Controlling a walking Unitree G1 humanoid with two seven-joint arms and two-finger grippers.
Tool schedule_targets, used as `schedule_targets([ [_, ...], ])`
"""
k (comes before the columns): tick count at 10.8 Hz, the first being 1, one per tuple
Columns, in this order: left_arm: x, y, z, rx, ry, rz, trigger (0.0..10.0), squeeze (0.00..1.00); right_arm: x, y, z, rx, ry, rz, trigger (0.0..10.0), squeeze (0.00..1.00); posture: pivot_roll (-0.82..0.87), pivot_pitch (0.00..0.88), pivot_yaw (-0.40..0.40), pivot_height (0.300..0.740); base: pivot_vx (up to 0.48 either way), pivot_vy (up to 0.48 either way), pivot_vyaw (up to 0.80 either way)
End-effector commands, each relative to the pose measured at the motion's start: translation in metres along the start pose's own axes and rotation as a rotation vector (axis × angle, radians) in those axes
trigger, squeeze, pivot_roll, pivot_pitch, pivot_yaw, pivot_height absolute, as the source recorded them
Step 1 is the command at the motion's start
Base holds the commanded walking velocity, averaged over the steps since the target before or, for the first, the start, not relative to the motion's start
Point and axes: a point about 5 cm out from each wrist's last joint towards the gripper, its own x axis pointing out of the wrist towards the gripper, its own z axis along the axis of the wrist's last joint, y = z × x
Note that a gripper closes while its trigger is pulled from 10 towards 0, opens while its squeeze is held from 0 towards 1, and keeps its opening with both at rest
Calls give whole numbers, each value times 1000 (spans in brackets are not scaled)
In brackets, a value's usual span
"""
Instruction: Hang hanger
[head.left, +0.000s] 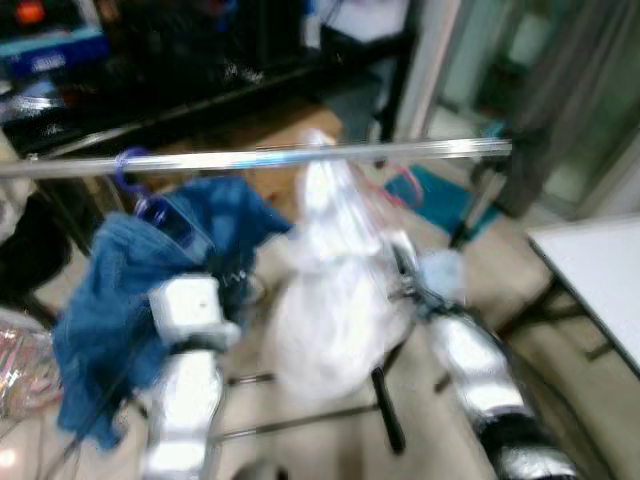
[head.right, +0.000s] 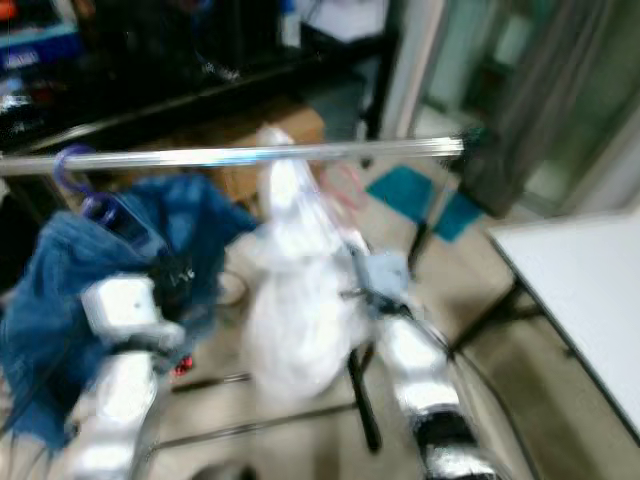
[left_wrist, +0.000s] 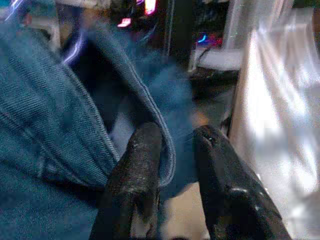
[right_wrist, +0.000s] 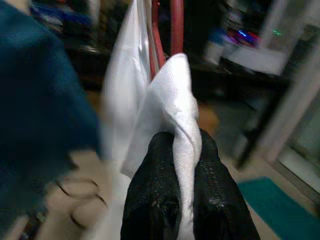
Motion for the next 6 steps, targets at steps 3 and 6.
schedule_targets([
  [3,2,-13,5,-29,-23,-29,10000,0,-3,-17,5,-25,-30,-46,10000,0,92,0,-29,740,133,0,0],
  [6,1,-13,4,-26,-21,-35,10000,0,-3,-16,4,-21,-26,-46,10000,0,92,0,-26,740,0,0,0],
])
